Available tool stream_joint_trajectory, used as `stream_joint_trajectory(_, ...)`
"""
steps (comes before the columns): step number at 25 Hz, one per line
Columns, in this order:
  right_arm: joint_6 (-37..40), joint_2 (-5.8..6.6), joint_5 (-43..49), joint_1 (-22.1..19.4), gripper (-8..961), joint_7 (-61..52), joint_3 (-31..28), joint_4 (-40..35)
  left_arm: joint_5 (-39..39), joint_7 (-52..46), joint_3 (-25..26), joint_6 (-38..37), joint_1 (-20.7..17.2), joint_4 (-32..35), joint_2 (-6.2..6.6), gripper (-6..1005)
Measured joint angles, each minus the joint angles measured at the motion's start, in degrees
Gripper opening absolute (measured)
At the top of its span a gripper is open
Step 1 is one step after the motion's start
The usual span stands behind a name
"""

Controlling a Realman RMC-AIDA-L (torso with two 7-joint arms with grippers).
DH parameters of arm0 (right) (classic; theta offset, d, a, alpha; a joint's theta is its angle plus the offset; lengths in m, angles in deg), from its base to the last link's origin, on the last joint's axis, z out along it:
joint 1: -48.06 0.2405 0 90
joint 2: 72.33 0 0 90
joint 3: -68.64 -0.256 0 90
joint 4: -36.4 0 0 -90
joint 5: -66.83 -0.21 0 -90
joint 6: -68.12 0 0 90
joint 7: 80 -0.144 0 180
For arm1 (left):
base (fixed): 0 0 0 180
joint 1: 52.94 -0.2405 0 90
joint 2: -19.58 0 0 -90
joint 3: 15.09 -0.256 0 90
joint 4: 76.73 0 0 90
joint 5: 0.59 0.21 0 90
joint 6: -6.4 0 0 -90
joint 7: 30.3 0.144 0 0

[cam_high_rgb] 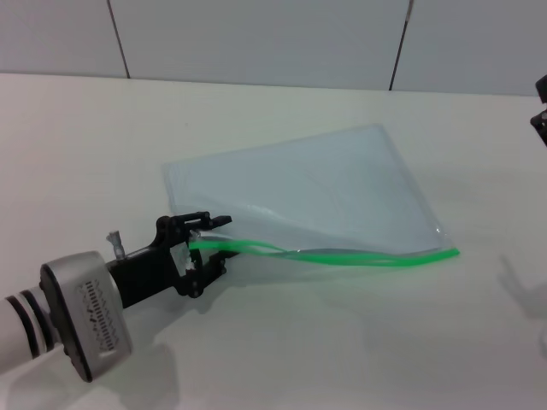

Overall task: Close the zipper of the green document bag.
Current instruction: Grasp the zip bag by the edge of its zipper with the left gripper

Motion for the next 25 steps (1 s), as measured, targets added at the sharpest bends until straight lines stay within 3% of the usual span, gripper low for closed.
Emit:
stream_joint_trajectory(14, -0.49, 0.0, 1.51, 0.65, 873, 2.93, 0.9, -0.36, -0.36, 1.73, 0.63, 0.07, -0.03, 1.4, -0.08, 123)
stream_joint_trajectory(20, -0.71, 0.0, 1.51, 1.23, 863, 2.99, 2.49, -0.66, -0.36, 2.3, 0.63, 0.92, 0.03, 1.4, -0.05, 106)
stream_joint_trajectory(25, -3.37, 0.06, 1.57, 3.55, 862, 3.16, 7.4, -2.41, -0.37, 3.78, 0.63, 1.16, 0.0, 1.43, -0.04, 91)
